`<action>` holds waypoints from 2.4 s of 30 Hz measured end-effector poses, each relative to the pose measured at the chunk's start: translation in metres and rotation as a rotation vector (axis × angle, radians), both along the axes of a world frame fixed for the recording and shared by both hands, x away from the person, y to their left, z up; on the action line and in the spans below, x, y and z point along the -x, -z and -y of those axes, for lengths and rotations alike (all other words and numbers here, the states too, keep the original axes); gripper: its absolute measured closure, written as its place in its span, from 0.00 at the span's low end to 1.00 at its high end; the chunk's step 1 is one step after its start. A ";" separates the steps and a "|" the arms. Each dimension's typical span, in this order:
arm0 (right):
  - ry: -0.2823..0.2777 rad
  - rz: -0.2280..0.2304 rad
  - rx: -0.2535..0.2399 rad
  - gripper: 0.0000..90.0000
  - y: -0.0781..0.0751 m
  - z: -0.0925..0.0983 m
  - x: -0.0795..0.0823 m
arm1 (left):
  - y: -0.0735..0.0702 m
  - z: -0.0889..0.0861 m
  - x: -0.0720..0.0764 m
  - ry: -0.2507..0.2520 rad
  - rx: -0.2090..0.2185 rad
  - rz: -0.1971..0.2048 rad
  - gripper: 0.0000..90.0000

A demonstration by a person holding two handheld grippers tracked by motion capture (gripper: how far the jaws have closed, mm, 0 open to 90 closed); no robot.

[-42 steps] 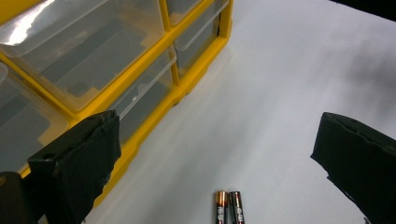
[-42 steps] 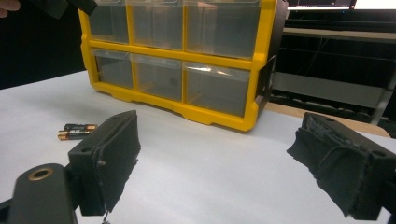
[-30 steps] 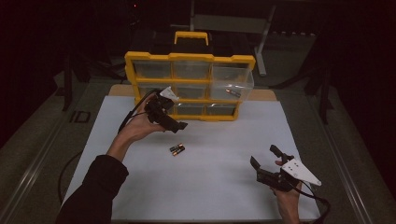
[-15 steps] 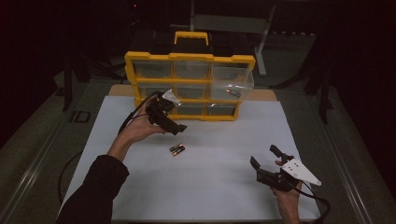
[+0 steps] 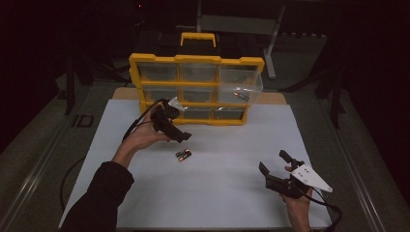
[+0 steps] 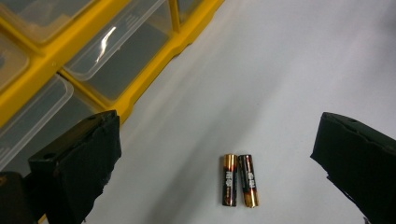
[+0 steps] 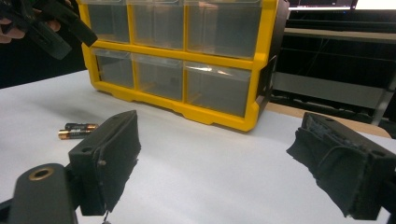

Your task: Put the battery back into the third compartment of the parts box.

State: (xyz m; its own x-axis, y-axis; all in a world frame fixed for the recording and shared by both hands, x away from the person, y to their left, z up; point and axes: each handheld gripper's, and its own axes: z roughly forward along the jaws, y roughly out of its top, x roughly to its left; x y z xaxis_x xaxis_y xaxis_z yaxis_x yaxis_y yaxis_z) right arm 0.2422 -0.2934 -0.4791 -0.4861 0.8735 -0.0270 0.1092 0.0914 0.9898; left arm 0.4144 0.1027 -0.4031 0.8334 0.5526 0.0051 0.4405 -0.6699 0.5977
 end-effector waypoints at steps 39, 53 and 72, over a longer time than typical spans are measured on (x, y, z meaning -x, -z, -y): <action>0.003 0.000 0.007 0.15 0.000 0.000 0.000 | 0.038 0.006 0.000 -0.006 -0.070 -0.048 0.02; 0.003 0.001 0.008 0.15 0.000 0.000 0.000 | 0.047 0.008 -0.002 -0.008 -0.091 -0.063 0.02; 0.003 0.000 0.008 0.15 0.000 0.000 0.000 | 0.059 0.010 -0.001 0.001 -0.135 -0.089 0.05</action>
